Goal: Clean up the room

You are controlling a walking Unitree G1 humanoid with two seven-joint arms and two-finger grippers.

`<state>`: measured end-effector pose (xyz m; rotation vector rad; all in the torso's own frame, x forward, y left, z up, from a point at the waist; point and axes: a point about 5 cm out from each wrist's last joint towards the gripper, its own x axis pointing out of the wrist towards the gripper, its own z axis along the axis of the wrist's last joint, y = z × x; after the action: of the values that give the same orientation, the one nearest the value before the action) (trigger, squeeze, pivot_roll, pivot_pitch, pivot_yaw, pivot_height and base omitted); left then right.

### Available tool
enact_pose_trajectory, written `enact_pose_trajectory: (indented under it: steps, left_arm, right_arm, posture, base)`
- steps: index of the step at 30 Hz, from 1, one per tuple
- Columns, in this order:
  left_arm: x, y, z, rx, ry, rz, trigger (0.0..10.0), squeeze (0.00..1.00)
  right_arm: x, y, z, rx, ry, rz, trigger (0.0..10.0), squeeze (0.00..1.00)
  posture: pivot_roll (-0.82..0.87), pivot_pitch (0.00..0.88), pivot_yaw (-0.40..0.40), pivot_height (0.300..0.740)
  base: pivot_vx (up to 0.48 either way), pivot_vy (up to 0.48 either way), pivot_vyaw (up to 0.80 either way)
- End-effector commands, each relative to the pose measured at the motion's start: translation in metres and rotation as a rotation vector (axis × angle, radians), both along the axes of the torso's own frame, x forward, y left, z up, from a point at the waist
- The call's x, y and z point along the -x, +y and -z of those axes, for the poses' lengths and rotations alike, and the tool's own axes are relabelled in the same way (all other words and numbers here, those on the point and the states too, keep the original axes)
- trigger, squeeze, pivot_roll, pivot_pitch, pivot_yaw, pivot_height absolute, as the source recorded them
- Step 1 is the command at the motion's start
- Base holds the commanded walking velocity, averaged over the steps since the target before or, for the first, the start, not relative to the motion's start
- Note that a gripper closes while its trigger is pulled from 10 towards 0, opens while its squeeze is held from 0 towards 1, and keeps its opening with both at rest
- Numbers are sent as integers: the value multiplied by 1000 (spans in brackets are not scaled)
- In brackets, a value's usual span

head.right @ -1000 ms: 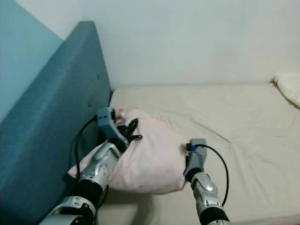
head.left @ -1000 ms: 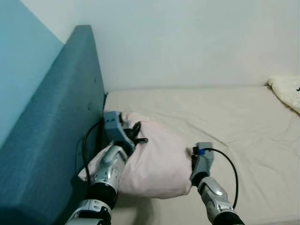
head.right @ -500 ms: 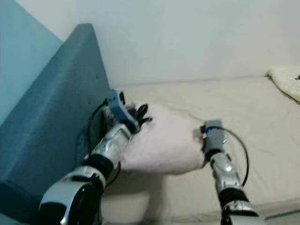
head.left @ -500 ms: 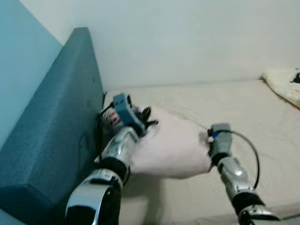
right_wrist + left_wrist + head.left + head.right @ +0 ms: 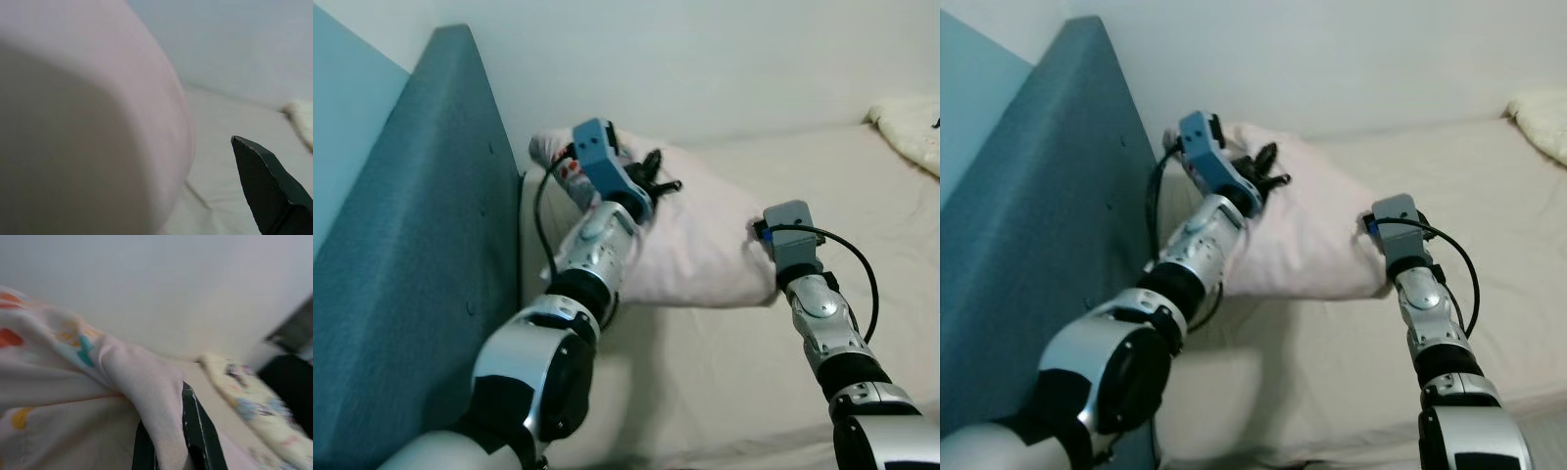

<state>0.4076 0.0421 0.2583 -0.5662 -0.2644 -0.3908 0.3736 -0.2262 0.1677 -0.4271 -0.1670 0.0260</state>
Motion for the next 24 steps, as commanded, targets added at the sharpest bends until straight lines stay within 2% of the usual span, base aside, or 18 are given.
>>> enact_pose_trajectory:
  steps: [1,2,4,7,8,9,10,12,13,14,15,16,17,18,21,22,24]
  left_arm:
    - [-2,14,1,-19,-27,-57,10000,0]
    - [-3,28,9,-56,-12,-110,10000,0]
    - [-5,55,25,-123,25,-226,10000,0]
    - [-3,90,42,-155,87,-378,10000,0]
    - [-3,90,42,-155,87,-378,10000,0]
    - [-2,102,47,-146,106,-427,10000,0]
    - [-2,102,47,-146,106,-427,10000,0]
    - [2,123,64,-129,167,-506,10000,0]
    - [2,123,64,-129,167,-506,10000,0]
    - [7,130,76,-136,203,-537,10000,0]
    - [7,130,76,-136,203,-537,10000,0]
    - [11,135,89,-141,239,-559,10000,0]
    - [11,135,89,-141,239,-559,10000,0]
    - [20,140,109,-165,286,-596,10000,0]
    - [41,154,147,-240,373,-672,10000,0]
    - [41,154,147,-240,373,-672,10000,0]
    - [54,165,165,-293,415,-708,10000,0]
  right_arm:
    - [-1,16,-1,37,-23,-68,10000,0]
    - [0,21,-1,48,-29,-86,10000,0]
    - [1,24,0,50,-35,-103,10000,0]
    - [1,33,1,54,-38,-149,10000,0]
    - [1,33,1,54,-38,-149,10000,0]
    - [1,38,1,57,-45,-173,10000,0]
    - [1,38,1,57,-45,-173,10000,0]
    - [4,50,5,85,-43,-230,10000,0]
    - [4,50,5,85,-43,-230,10000,0]
    - [7,58,9,107,-35,-272,10000,0]
    - [7,58,9,107,-35,-272,10000,0]
    - [10,65,13,123,-27,-304,10000,0]
    - [10,65,13,123,-27,-304,10000,0]
    - [15,72,20,123,-9,-343,10000,0]
    - [32,90,41,84,42,-431,10000,0]
    - [32,90,41,84,42,-431,10000,0]
    - [44,102,54,58,77,-489,10000,0]
  posture:
    - [-141,303,70,740]
    - [-140,350,69,740]
    - [-129,377,53,740]
    - [-132,410,47,740]
    - [-132,410,47,740]
    - [-133,421,41,740]
    - [-133,421,41,740]
    - [-134,436,39,740]
    - [-134,436,39,740]
    - [-136,446,40,740]
    - [-136,446,40,740]
    - [-134,453,41,740]
    - [-134,453,41,740]
    - [-135,457,39,740]
    - [-138,462,38,740]
    - [-138,462,38,740]
    - [-134,464,38,740]
  base:
    - [0,0,0]
    - [0,0,0]
    - [0,0,0]
    - [0,0,0]
    - [0,0,0]
    - [0,0,0]
    - [0,0,0]
    - [0,0,0]
    - [0,0,0]
    - [0,0,0]
    - [0,0,0]
    - [0,0,0]
    - [0,0,0]
    - [0,0,0]
    - [0,0,0]
    - [0,0,0]
    - [0,0,0]
